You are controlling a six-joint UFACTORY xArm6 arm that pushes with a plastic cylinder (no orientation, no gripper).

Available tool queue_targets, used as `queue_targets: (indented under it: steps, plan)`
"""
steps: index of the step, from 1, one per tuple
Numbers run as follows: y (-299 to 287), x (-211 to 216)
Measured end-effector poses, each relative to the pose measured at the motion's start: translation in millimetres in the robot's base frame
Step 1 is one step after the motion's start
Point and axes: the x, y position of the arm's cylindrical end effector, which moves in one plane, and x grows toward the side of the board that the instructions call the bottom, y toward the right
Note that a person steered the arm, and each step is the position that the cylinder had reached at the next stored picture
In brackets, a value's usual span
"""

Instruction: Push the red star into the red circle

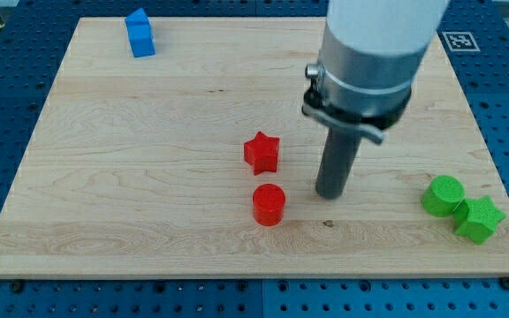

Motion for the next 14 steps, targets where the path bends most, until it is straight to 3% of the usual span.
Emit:
queue_targets:
  steps: [2,3,6,14]
  plan:
    - [-23.4,-90.0]
    - [-82.1,-103.0]
    - [-106.2,-65.2]
    - [-76.0,-49.3]
